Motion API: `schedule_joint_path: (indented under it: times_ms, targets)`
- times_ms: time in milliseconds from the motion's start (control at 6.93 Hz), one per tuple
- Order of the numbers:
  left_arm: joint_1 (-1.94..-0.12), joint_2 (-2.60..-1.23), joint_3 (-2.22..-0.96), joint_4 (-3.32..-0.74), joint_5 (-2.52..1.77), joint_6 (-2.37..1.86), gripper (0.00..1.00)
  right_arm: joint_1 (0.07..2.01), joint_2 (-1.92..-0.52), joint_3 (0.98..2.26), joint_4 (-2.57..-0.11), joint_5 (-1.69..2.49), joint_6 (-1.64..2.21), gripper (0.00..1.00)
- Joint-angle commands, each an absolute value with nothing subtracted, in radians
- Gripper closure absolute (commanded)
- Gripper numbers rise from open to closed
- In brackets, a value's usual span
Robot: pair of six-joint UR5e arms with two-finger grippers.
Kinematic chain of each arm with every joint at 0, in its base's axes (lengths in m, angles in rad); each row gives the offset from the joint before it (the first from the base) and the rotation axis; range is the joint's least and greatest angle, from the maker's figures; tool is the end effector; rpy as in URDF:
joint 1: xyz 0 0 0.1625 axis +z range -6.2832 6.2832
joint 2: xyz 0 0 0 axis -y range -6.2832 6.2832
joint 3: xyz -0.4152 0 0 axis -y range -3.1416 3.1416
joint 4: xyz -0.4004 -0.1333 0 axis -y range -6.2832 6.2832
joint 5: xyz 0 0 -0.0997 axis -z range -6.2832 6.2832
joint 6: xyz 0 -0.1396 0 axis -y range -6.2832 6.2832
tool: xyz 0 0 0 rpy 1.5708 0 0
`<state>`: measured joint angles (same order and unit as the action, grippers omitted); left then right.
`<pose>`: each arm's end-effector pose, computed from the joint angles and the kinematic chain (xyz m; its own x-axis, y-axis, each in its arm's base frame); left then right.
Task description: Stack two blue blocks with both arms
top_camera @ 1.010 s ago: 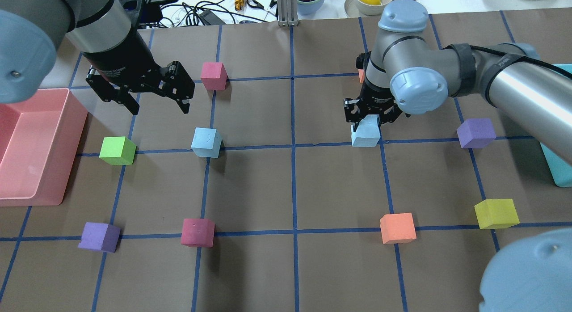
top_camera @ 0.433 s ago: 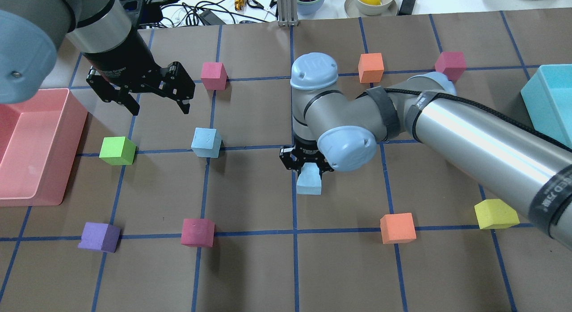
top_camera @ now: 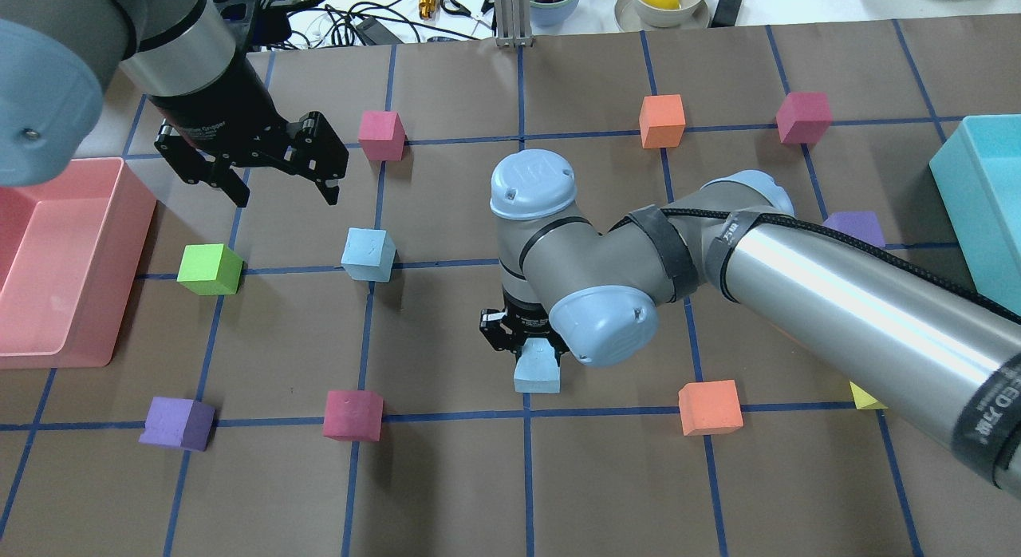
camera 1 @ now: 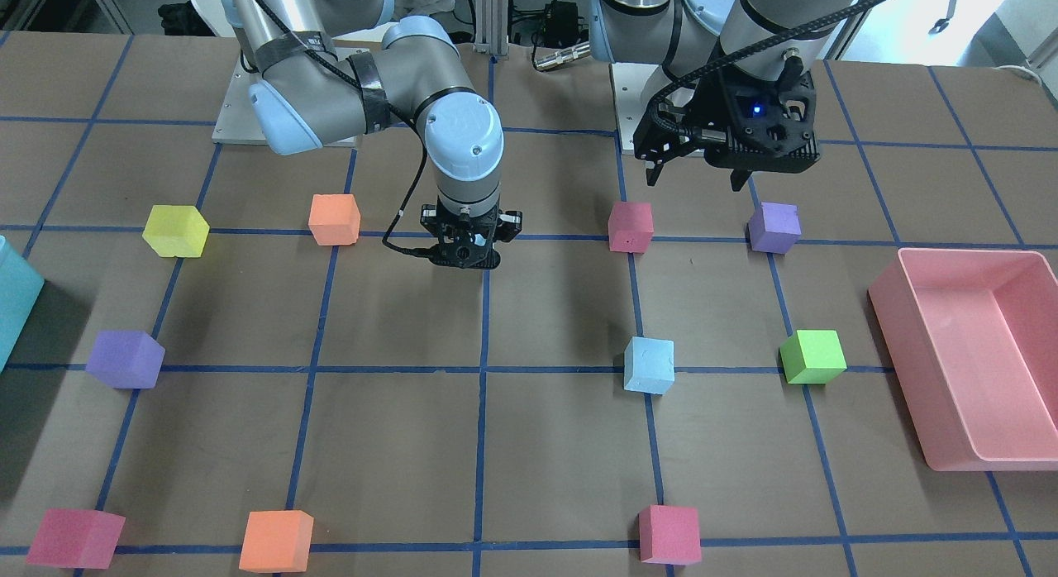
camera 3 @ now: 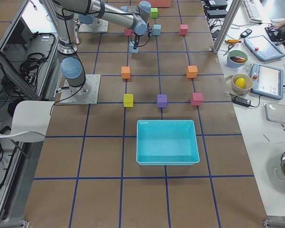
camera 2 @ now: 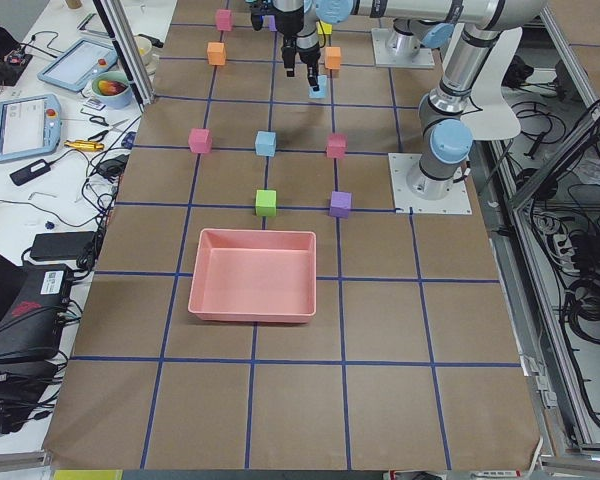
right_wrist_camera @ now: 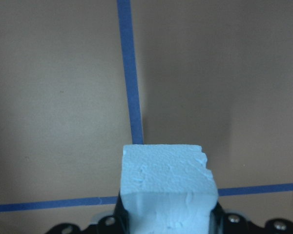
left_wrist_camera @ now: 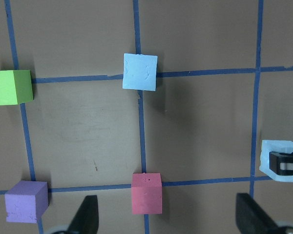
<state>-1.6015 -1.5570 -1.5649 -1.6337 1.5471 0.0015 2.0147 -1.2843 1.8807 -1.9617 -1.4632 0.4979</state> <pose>-0.1515 -0.4837 0.4418 -0.9992 0.0312 0.0237 0.0322 0.9986 0.0432 0.3563 -0.4040 0.1797 -0.9979 0.0645 0.0051 0.0639 0.9712 0.2295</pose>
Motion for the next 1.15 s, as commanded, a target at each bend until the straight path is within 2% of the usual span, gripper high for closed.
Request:
schedule_joint_path:
  times_ms: [0, 433, 866, 1010]
  targets:
    - [-1.601, -1.557, -1.566, -1.634, 1.548, 0.002, 0.0, 2.019, -1.275, 1.888, -1.997, -1.442, 0.497, 1.0]
    - [-1.601, -1.557, -1.568, -1.634, 1.548, 0.002, 0.0, 2.019, -1.249, 1.943, -2.107, -1.442, 0.497, 1.0]
    - [-1.601, -1.557, -1.569, -1.634, 1.548, 0.002, 0.0, 2.019, -1.249, 1.956, -2.145, -1.418, 0.5, 0.94]
    - [-1.601, -1.557, -1.569, -1.634, 1.548, 0.002, 0.0, 2.019, -1.249, 1.957, -2.151, -1.419, 0.496, 0.41]
